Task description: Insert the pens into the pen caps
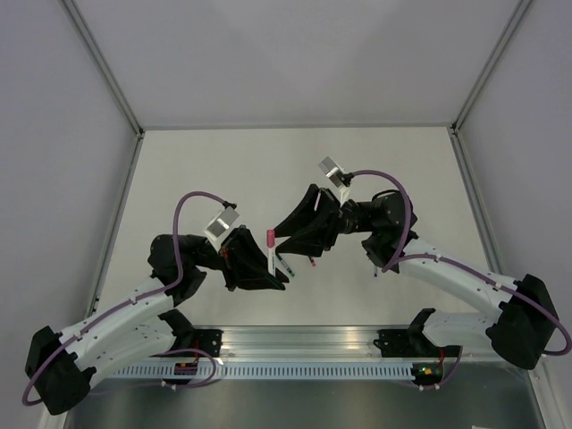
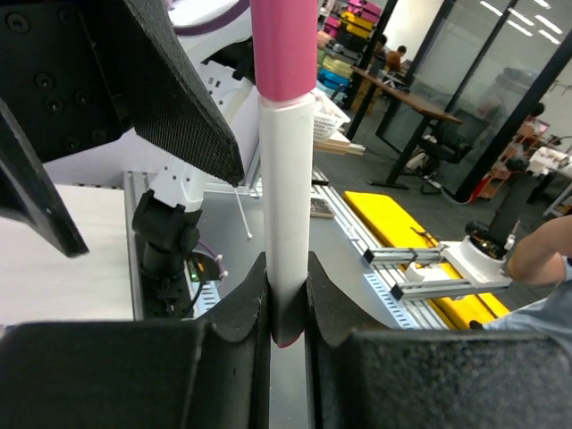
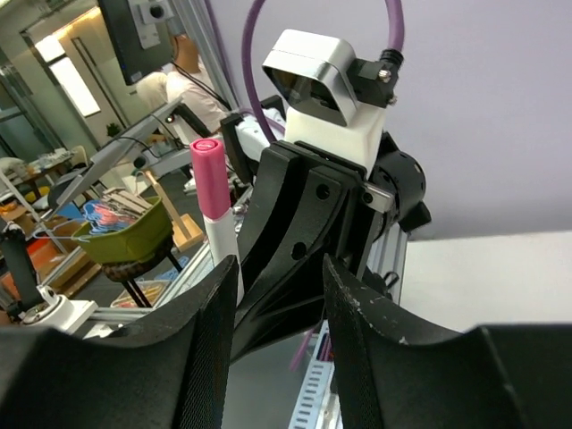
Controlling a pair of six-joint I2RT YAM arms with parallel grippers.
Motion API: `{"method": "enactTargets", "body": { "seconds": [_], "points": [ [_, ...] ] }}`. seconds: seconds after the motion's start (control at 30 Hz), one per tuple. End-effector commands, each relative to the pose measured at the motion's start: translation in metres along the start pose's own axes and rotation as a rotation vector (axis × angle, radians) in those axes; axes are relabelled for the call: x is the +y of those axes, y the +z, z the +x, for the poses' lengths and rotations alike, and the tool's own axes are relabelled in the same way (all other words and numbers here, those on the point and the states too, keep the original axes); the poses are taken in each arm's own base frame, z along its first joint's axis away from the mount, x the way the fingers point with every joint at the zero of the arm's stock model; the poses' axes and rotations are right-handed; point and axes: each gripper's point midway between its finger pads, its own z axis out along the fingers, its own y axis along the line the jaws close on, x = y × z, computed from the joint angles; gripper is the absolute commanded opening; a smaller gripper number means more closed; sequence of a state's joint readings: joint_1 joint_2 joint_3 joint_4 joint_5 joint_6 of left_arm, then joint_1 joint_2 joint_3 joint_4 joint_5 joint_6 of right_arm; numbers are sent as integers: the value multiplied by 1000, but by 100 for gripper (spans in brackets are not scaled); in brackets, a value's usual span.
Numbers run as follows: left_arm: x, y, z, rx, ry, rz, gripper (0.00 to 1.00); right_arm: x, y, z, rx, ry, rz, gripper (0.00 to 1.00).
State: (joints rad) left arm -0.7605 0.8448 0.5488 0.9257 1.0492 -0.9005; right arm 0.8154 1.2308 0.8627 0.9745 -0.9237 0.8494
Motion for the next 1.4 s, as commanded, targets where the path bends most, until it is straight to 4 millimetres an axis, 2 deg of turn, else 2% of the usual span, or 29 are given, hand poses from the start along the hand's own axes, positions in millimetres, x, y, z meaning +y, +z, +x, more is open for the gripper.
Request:
{"method": "enactTargets", "body": {
  "seconds": [0.0, 0.03, 0.1, 0.13, 0.33, 0.4, 0.5, 0.53, 0.63, 0.83, 1.13, 1.37],
  "points": [
    [5, -2, -6, -20, 104, -50, 2, 11, 1, -21, 20, -126, 48, 50],
    [12, -4, 2, 1, 62, -92, 2, -5, -3, -15, 80, -149, 139, 52],
    [20, -8, 2, -6, 99, -149, 2, -12, -11, -29, 67, -193, 265, 53],
    [23, -10, 5, -2, 93, -169, 2, -16, -16, -28, 100, -174, 329, 55],
    [37, -15, 20, 14, 53, -223, 2, -22, -31, -50, 112, -221, 502, 59],
    [38, -16, 23, 18, 48, -219, 2, -19, -27, -57, 105, -234, 490, 59],
    [38, -17, 26, 20, 43, -215, 2, -17, -18, -59, 114, -214, 444, 60],
    [38, -17, 28, 21, 40, -218, 2, -13, -13, -66, 106, -218, 422, 60],
    [38, -18, 31, 24, 38, -218, 2, -19, -5, -67, 106, -185, 404, 64],
    [38, -19, 32, 25, 40, -217, 2, -33, 2, -58, 101, -172, 383, 66],
    [38, -19, 33, 30, 40, -213, 2, -26, 6, -57, 68, -164, 323, 65],
    [38, -18, 32, 30, 37, -211, 2, -24, 9, -46, 82, -141, 280, 62]
  ]
}}
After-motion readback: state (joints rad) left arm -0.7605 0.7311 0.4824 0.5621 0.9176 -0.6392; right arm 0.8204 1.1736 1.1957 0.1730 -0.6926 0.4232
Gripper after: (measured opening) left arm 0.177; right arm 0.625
